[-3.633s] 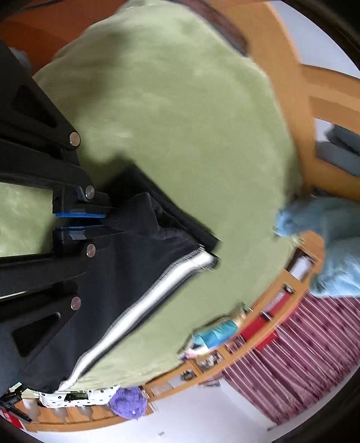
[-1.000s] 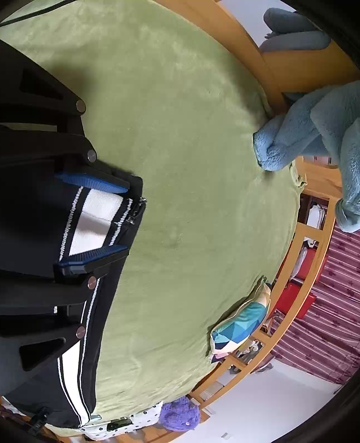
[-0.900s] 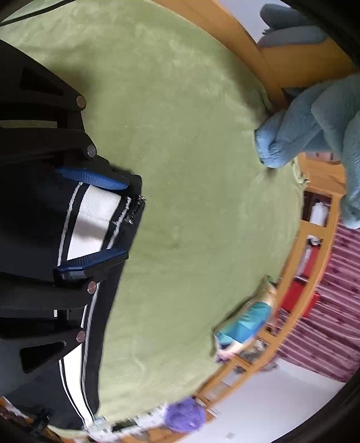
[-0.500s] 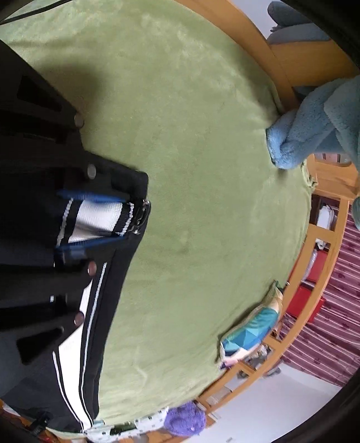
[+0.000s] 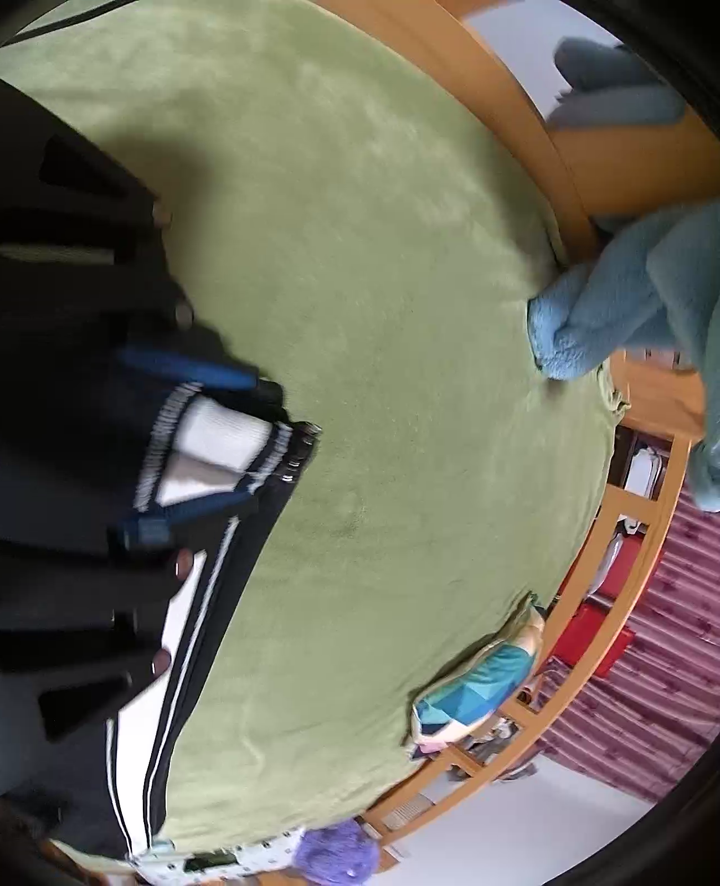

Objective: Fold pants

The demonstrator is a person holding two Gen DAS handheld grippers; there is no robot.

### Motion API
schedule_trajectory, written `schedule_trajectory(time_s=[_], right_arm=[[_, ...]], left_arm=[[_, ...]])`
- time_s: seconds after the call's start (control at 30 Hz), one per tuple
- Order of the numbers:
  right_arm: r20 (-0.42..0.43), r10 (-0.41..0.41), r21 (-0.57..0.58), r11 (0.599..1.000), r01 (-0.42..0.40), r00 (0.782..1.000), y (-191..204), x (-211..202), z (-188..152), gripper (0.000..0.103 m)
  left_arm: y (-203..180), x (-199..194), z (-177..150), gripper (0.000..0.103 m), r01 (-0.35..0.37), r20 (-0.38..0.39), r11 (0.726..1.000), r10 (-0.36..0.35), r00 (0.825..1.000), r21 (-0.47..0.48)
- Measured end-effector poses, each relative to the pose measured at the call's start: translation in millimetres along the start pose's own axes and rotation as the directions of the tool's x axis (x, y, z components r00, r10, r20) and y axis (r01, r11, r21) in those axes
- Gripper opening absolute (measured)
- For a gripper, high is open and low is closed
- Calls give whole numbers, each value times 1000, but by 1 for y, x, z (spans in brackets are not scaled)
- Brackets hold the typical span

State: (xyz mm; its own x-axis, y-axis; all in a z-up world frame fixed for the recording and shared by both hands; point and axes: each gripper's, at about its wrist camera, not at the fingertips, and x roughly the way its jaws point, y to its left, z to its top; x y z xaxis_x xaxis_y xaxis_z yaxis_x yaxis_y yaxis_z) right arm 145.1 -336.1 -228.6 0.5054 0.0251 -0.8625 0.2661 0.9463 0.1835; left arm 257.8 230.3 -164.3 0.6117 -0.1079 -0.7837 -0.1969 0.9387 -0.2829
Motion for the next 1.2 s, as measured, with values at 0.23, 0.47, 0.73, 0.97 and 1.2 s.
schedule_trajectory(time_s=[0.23,0.47,0.73,0.97,1.2], right_arm=[[20,0,-69,998,1,1000,38,-12,-5,65],[-11,64,-151,986,-65,998,73,-57,-41,65],[-79,105,-147,982,-116,991,73,-62,-70,65],[-68,129,-111,984,-136,989,59,-66,-76,65],[-65,147,-83,985,-152,987,47,-68,-80,65]], left_arm=[[-2,-64,-44,53,24,13,999,-24,1000,43],[20,-105,-105,53,37,-3,998,-37,999,-46],[23,-90,-133,53,51,-40,995,-55,998,-89],[19,-76,-141,59,71,-41,984,-78,996,-164],[11,-73,-147,59,41,-33,984,-47,998,-173]])
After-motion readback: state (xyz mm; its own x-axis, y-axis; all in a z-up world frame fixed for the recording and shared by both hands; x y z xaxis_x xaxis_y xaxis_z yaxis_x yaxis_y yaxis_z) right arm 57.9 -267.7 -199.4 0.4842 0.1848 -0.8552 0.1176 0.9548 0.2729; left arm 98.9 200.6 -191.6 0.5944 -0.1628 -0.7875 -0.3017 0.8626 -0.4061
